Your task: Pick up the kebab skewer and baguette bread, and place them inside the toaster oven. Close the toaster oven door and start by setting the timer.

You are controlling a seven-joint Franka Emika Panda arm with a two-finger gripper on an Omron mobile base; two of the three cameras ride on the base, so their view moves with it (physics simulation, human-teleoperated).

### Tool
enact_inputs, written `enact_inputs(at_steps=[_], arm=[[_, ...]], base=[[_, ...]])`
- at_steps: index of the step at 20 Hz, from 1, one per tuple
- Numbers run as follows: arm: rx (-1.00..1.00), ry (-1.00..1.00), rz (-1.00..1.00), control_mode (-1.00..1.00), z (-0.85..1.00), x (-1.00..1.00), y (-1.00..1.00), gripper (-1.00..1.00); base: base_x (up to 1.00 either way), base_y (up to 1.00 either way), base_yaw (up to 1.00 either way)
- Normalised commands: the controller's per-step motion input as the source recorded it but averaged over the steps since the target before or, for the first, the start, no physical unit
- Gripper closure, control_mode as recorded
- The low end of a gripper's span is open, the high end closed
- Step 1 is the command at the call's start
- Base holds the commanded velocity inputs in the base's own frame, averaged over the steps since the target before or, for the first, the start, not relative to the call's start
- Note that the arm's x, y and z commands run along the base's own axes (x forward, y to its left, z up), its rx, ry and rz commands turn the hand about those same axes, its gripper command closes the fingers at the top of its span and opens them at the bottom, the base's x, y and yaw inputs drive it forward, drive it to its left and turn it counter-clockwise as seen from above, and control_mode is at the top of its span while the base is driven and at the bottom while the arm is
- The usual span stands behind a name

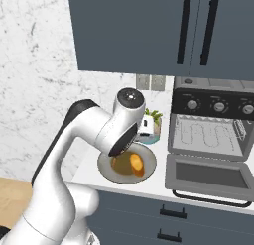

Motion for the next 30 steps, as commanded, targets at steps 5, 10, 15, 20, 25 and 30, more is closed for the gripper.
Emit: enact_inputs(at_steps=[5, 10, 15, 20, 25, 30], arm=[[0.08, -0.23, 0.03, -1.0, -0.06, -0.11, -1.0, -1.0], [0.08, -0.27, 0.03, -1.0, -0.04, -0.01, -0.92, -1.0], [0.1, -0.26, 0.0, -1.0, -0.07, 0.18, -0.91, -1.0], [0.05, -0.32, 0.0, -1.0, 0.0, 0.51, -0.54, -1.0], [0.01, -0.31, 0.0, -1.0, -0.1, 0.59, -0.06, -1.0], [0.0, -0.16, 0.0, -1.0, -0.19, 0.44, -0.02, -1.0]], base=[[0.0, 0.0, 0.0], [0.0, 0.0, 0.0], [0.0, 0.0, 0.0], [0.0, 0.0, 0.0], [0.0, 0.0, 0.0], [0.0, 0.0, 0.0]])
